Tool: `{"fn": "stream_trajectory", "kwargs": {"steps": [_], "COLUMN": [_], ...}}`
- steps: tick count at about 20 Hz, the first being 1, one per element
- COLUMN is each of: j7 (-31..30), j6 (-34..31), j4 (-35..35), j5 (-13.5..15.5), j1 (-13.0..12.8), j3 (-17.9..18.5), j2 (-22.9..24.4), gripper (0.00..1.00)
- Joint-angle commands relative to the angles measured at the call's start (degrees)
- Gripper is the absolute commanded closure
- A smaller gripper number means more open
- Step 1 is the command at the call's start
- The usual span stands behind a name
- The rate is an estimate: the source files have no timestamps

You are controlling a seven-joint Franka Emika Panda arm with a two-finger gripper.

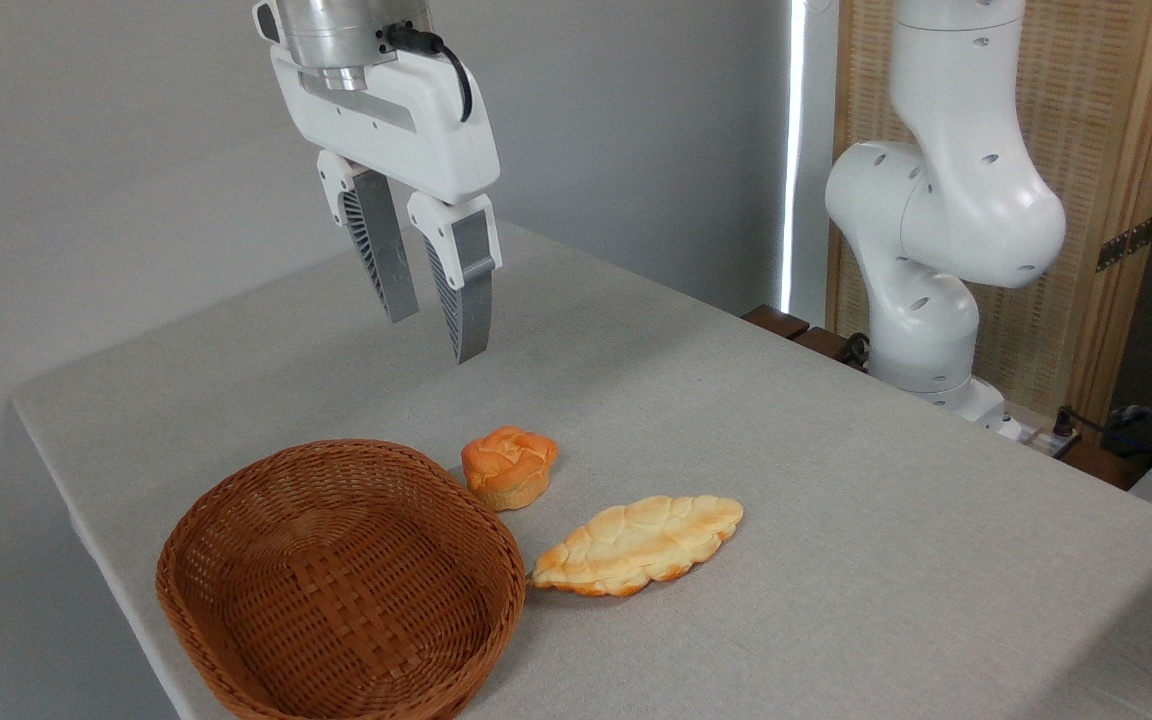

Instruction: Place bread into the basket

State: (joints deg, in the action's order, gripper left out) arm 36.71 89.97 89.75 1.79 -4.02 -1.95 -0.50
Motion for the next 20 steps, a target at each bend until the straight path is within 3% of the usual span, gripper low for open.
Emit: {"fn": "stream_trajectory", "kwargs": {"steps": [1, 4, 8, 11, 14, 20], "j7": [0.02, 0.02, 0.11, 0.11, 0.11, 0.11], "j6": [-0.41, 3.44, 11.44, 13.74, 14.18, 26.12], "j4": [0.68, 3.74, 15.24, 22.2, 26.86, 36.71], "j5": [0.23, 0.23, 0.23, 0.23, 0.23, 0.23], "j1": [-0.02, -0.02, -0.28, -1.42, -4.67, -6.87], "j3": [-0.07, -0.07, -0.16, -0.25, -0.16, -1.57], "j2": [0.41, 1.98, 9.26, 13.41, 15.08, 15.53], "gripper": [0.0, 0.0, 0.0, 0.0, 0.0, 0.0]}}
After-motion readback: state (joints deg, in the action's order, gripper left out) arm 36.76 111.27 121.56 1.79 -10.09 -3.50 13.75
